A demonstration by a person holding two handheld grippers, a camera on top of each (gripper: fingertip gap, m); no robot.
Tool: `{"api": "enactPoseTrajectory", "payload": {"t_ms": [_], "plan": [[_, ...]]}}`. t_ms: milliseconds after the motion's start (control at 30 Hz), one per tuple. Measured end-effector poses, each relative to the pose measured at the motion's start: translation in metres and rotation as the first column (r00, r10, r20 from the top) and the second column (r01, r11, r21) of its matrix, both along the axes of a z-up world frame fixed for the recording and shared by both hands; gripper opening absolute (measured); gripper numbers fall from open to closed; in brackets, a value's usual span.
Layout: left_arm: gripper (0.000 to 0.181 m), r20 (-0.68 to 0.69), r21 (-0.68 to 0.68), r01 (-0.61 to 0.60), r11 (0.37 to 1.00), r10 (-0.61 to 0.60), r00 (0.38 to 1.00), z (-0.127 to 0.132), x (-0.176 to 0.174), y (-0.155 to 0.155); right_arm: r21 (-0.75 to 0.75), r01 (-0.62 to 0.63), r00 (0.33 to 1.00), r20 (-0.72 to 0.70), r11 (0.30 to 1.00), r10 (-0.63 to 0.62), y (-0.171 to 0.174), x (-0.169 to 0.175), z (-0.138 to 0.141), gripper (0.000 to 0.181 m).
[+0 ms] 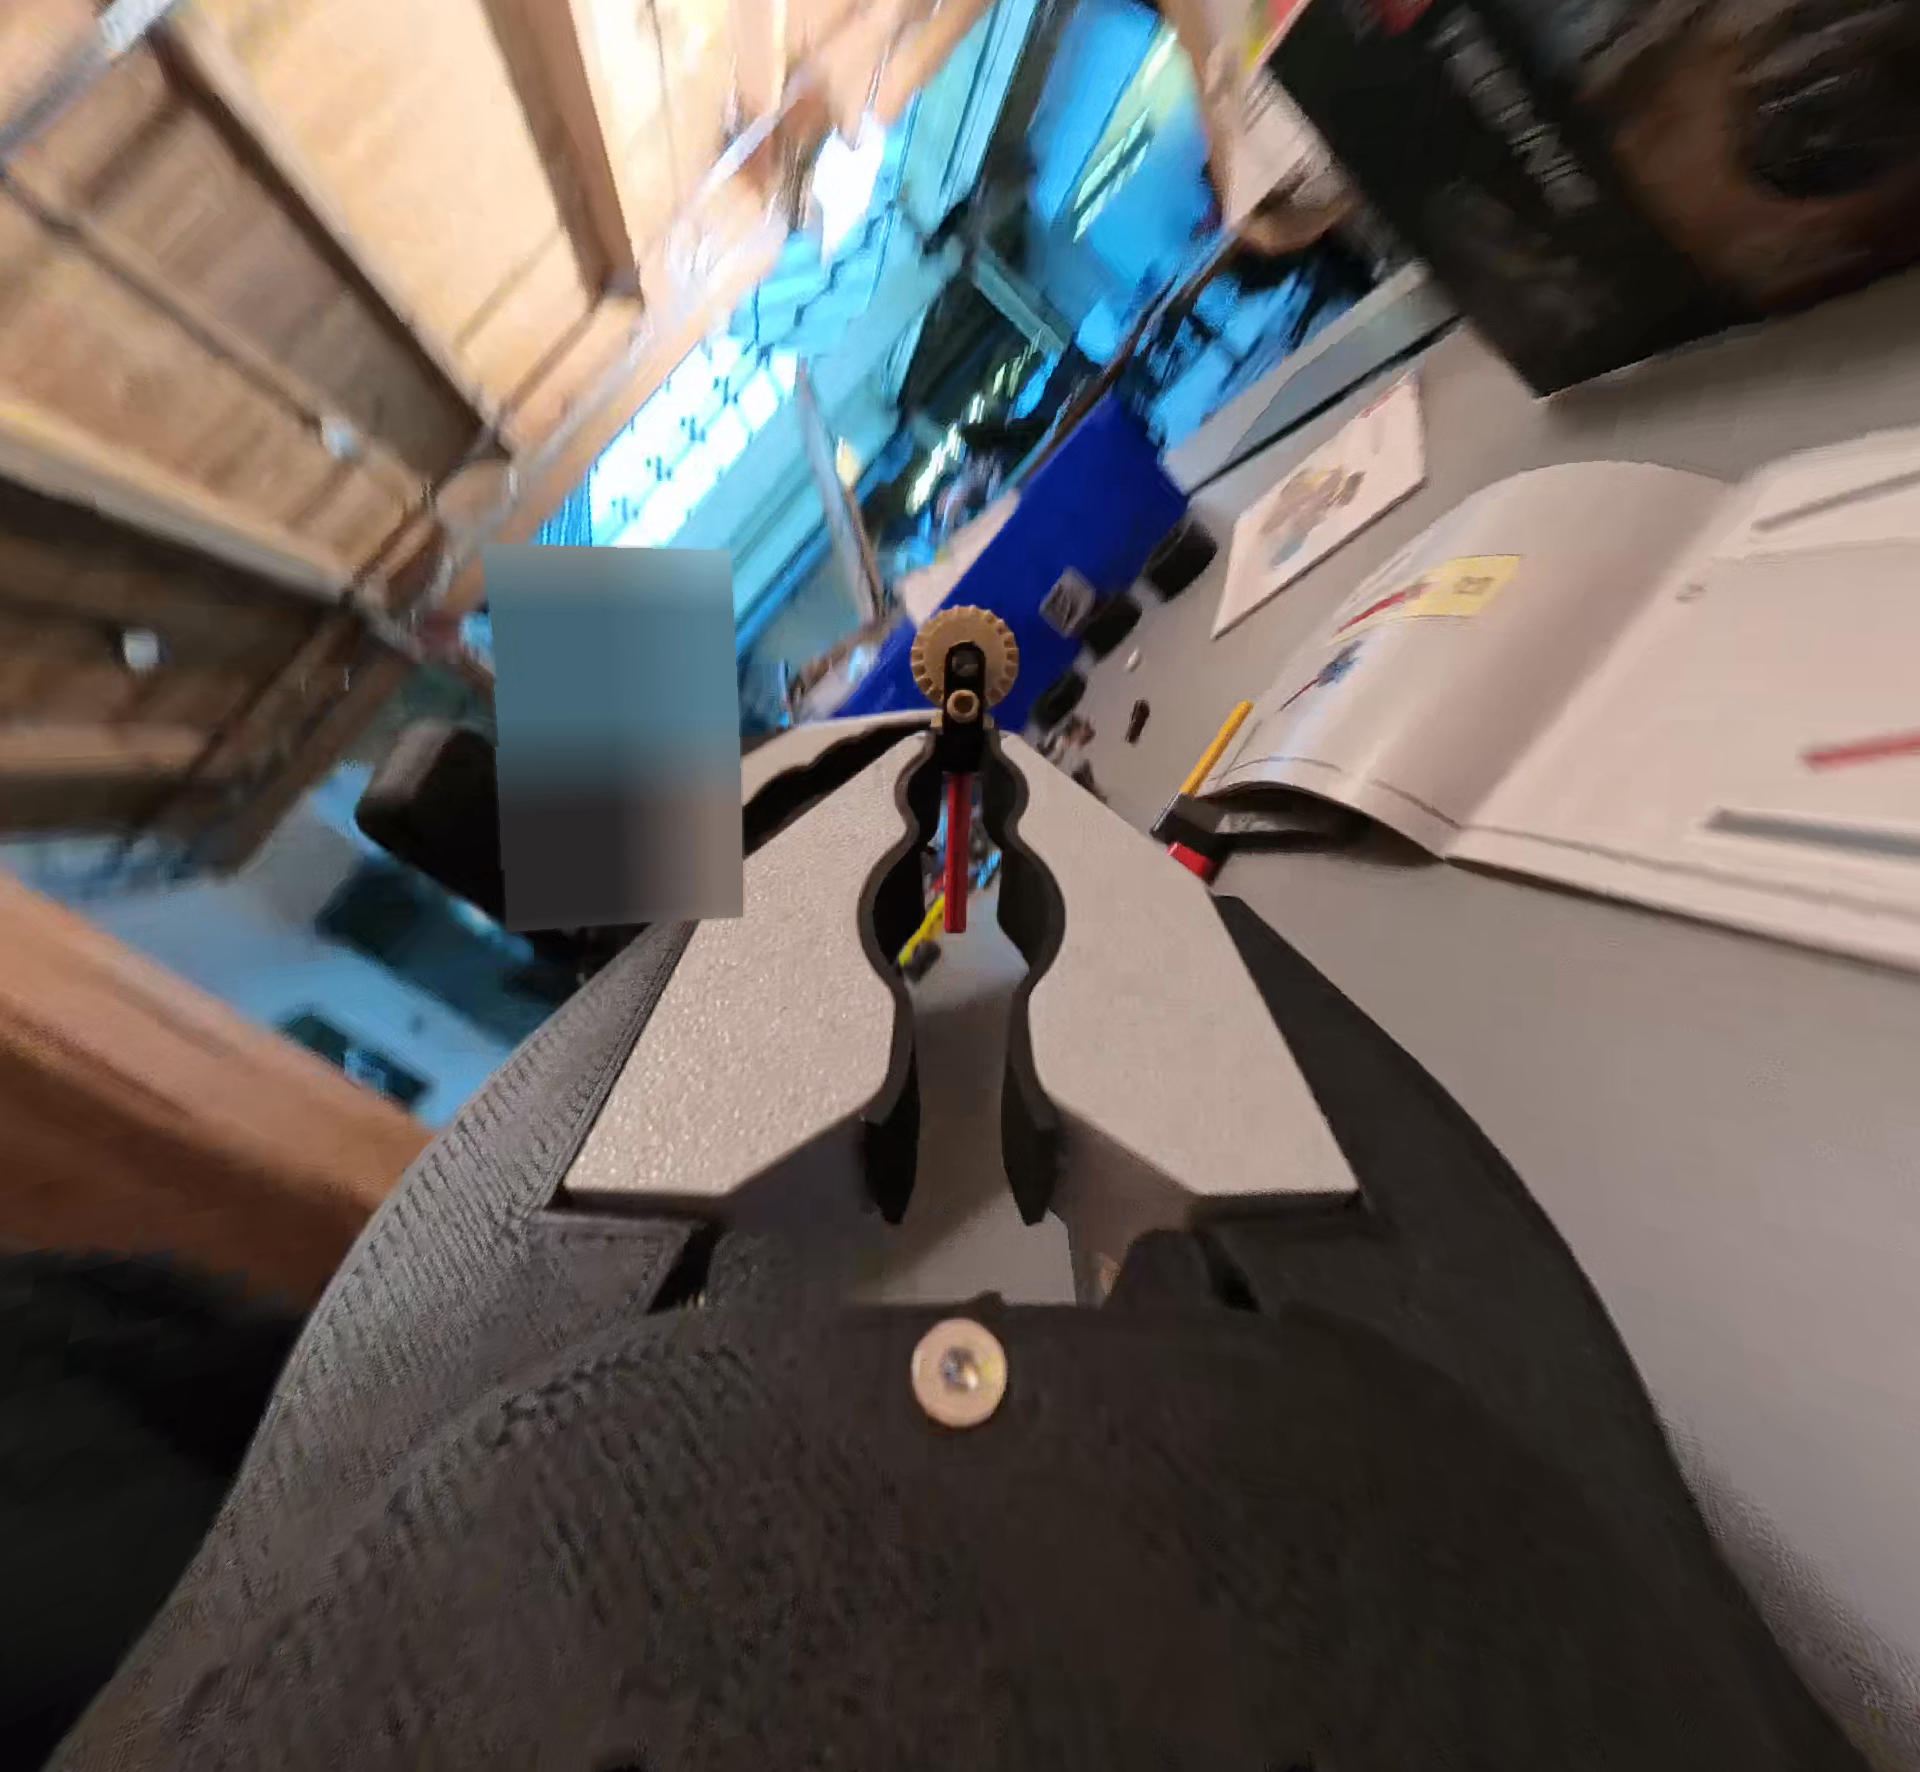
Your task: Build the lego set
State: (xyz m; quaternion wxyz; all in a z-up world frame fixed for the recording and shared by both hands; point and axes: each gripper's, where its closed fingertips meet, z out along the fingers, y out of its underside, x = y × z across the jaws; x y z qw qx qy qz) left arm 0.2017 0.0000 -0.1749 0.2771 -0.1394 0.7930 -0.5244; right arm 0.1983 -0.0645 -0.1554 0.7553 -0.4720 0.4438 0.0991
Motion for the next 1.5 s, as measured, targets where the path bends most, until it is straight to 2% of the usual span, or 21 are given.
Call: {"api": "enactPoseTrajectory", "payload": {"t_ms": [67,200,333,433,700,1067,1500], "plan": [[0.038,-0.006,0.001,0.016,1.000,-0.016,1.000,-0.001,0.004,-0.009,0.098,0.103,0.994,-0.033,0.990,-0.101,-0.012,0.000,0.002,0.005],[0.035,-0.026,-0.044,0.093,0.995,-0.094,0.995,0.002,0.001,-0.032,0.126,0.253,0.965,0.040,0.959,-0.260,-0.031,0.009,0.010,0.004],[0.034,-0.037,-0.158,0.177,0.971,-0.185,0.982,0.008,-0.012,-0.050,0.104,0.288,0.940,0.158,0.952,-0.302,-0.026,0.007,0.020,0.005],[0.035,0.019,-0.126,0.199,0.972,-0.198,0.980,0.009,-0.018,-0.055,0.032,0.296,0.929,0.225,0.955,-0.295,-0.014,0.006,0.020,0.005],[0.030,0.101,-0.058,0.157,0.986,-0.151,0.983,0.006,-0.021,-0.059,0.159,0.275,0.942,0.154,0.948,-0.299,-0.022,0.011,0.022,0.005],[0.024,0.155,-0.067,0.143,0.987,-0.132,0.979,0.007,-0.018,-0.057,0.173,0.269,0.943,0.150,0.947,-0.296,-0.021,0.012,0.023,0.004],[0.018,0.231,-0.068,0.041,0.997,-0.024,0.973,0.014,-0.004,-0.045,0.157,0.216,0.956,0.165,0.964,-0.241,-0.011,0.009,0.023,0.005]]}}
